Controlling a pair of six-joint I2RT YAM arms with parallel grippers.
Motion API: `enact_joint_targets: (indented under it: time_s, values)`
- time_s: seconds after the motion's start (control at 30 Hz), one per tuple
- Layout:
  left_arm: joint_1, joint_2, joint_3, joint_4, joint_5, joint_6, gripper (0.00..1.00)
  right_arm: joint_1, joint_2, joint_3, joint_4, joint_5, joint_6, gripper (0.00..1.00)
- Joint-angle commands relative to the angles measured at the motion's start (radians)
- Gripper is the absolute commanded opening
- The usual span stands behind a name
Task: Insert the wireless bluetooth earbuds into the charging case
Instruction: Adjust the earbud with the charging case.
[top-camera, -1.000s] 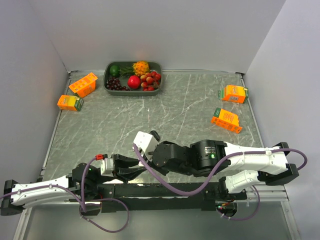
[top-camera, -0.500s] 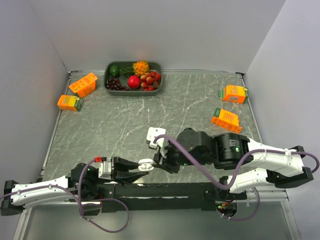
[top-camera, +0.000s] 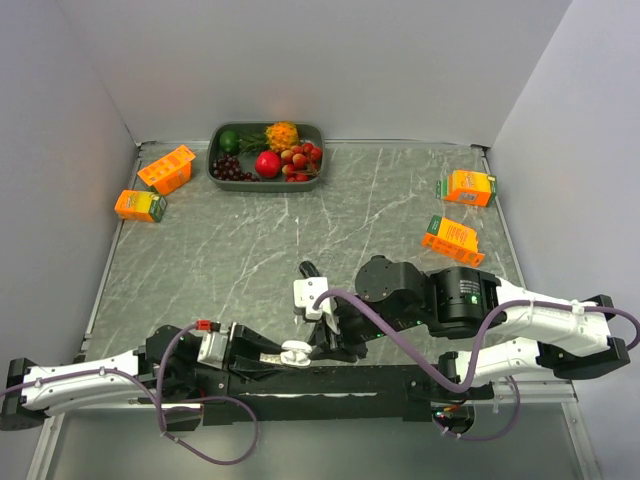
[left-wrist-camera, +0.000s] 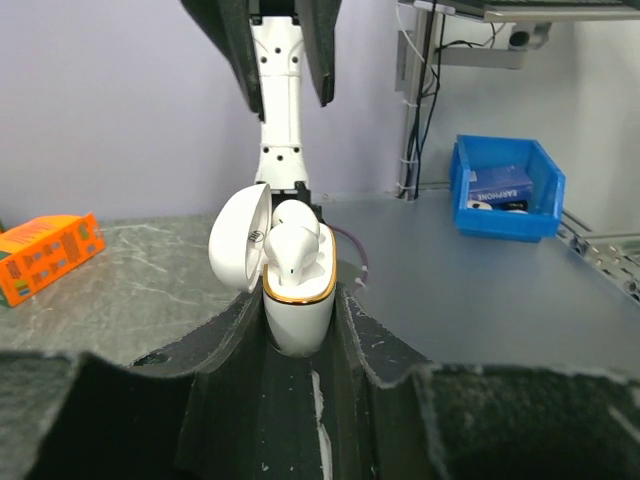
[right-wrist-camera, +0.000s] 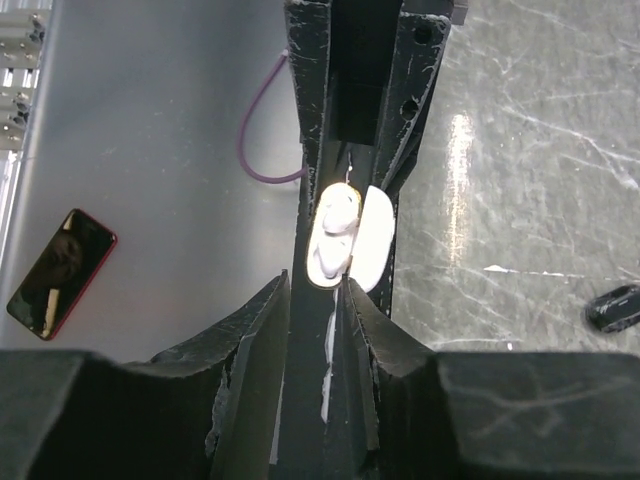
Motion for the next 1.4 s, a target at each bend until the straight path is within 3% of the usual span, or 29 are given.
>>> enact_joint_targets:
  time_s: [0.0,1.03,1.37]
  values:
    - [-0.003,0.02,0.048,0.045,0.052,-0.018,0.01,0.01,-0.005,-0.023,0.048,0.008,-0.018,0.37]
    - [-0.002,0.021,0.072,0.019,0.024,0.002,0.01,0.125,0.088,-0.013,-0.011,0.285,-0.006,0.37]
    - [-0.002,0.02,0.068,0.011,0.015,0.028,0.01,0.127,0.055,-0.017,-0.001,0.394,0.032,0.5]
